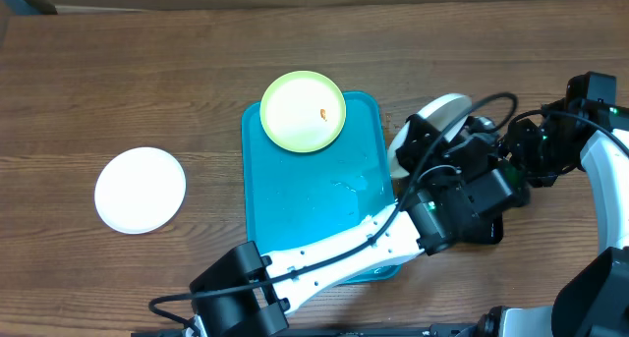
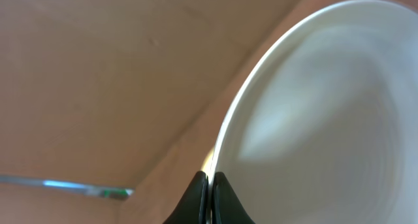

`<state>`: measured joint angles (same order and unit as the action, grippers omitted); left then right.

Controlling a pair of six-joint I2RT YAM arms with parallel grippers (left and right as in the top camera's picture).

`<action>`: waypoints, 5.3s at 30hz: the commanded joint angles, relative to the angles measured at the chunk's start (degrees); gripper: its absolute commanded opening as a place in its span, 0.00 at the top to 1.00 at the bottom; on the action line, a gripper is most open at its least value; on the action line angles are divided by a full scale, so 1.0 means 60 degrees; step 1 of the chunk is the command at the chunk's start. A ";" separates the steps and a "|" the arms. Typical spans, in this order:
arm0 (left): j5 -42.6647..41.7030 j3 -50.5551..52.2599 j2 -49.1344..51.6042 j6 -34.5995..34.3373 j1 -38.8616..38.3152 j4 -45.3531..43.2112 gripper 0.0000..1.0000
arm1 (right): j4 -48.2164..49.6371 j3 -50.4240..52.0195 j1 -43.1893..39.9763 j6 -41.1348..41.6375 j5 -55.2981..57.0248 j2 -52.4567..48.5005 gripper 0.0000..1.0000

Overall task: Clean dirty plates on tray and stack at the side
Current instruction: 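Lift the white plate with the left gripper and stack it at left, then grasp the yellow plate's rim with left gripper, pull to tray center, then grasp the sponge in the black tray with the right gripper, then dip and wet the sponge in the black tray water with right gripper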

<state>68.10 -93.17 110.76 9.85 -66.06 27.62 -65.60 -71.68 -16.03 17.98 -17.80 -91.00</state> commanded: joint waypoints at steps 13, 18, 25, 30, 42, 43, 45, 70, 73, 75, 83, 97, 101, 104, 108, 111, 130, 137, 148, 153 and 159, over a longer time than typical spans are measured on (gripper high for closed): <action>-0.8371 -0.0113 -0.4404 -0.7843 0.8881 0.8182 0.95 | -0.0098 -0.0127 0.0036 -0.0040 -0.0051 0.0146 0.46; -0.9883 0.1206 -0.4364 -0.6470 1.4167 0.8036 0.96 | -0.0226 -0.0127 0.0036 -0.0058 -0.0051 0.0146 0.46; -1.1548 0.4382 -0.4353 -0.5060 1.7766 0.5293 0.96 | -0.0186 -0.0127 0.0036 -0.0076 -0.0047 0.0146 0.45; -1.1176 0.4885 -0.4357 -0.4849 1.7868 0.4517 0.64 | -0.0273 -0.0127 0.0036 -0.0073 -0.0051 0.0146 0.46; -1.4484 0.3315 -0.4218 -0.2597 1.3872 0.4743 0.45 | -0.0324 -0.0127 0.0036 -0.0178 -0.0047 0.0146 0.45; -1.4269 0.3439 -0.4080 -0.2481 1.2968 0.4295 0.37 | -0.0310 -0.0127 0.0036 -0.0280 -0.0047 0.0146 0.45; -1.3548 0.3555 -0.3606 -0.2419 1.1377 0.3381 0.30 | -0.0291 -0.0127 0.0036 -0.0331 -0.0044 0.0146 0.45; -1.2218 0.3428 0.0127 -0.5289 0.9023 0.0940 0.96 | -0.0379 -0.0127 0.0044 -0.0317 -0.0051 0.0146 0.41; -1.2939 0.3417 -0.0470 -0.5344 0.8932 0.1880 0.96 | -0.0375 -0.0127 0.0051 -0.0324 -0.0055 0.0146 0.41; -1.3041 0.3417 -0.0812 -0.5756 0.8827 0.3042 0.96 | -0.0382 -0.0127 0.0113 -0.0331 -0.0055 0.0146 0.41; -1.3187 0.3413 -0.1020 -0.5686 0.8251 0.5384 0.59 | -0.0736 0.0076 0.2397 -0.0725 0.0594 0.0146 0.42; -1.1850 0.3268 -0.0976 -0.1162 0.8262 0.3391 0.38 | 0.3840 0.3625 0.3592 0.1876 0.2645 0.0080 0.80; -1.2393 0.3934 -0.0973 -0.0940 0.8262 0.2692 0.41 | 0.4178 0.3971 0.3592 0.1872 0.2382 0.0040 0.96; -1.3118 0.4455 -0.0973 -0.0922 0.8247 0.2229 0.59 | 0.3927 0.3778 0.3585 0.1708 0.2339 0.0040 0.96; -1.3329 0.5031 -0.0973 -0.0933 0.8247 0.2091 0.88 | 0.2324 0.2382 0.3581 0.0499 0.2062 0.0044 0.96; -1.3333 0.5184 -0.0973 -0.1774 0.8247 0.2357 0.96 | 0.0962 0.1246 0.3581 0.0040 0.2062 0.0044 0.95; -1.3792 0.5180 -0.0973 -0.4758 0.8251 0.3184 0.84 | 0.4309 0.4324 0.3537 0.2033 0.2000 0.0040 0.96; -1.3788 0.5180 -0.0973 -0.4754 0.8251 0.3180 0.80 | 0.2007 0.2284 0.3370 0.0962 0.2324 0.0040 0.73; -1.3784 0.5180 -0.0973 -0.4754 0.8251 0.3107 0.66 | 0.2459 0.3530 0.3428 0.1829 0.2379 0.0036 0.50; -1.3784 0.5180 -0.0973 -0.4754 0.8251 0.3107 0.66 | 0.3144 0.4685 0.3428 0.2266 0.2065 0.0029 0.75; -1.3781 0.5184 -0.0973 -0.4747 0.8251 0.3107 0.66 | 0.2983 0.3774 0.3402 0.1705 0.2098 0.0044 0.96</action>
<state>-14.79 -62.59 105.43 -18.11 -16.43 46.50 -46.37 -45.41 4.27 30.68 -5.23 -90.59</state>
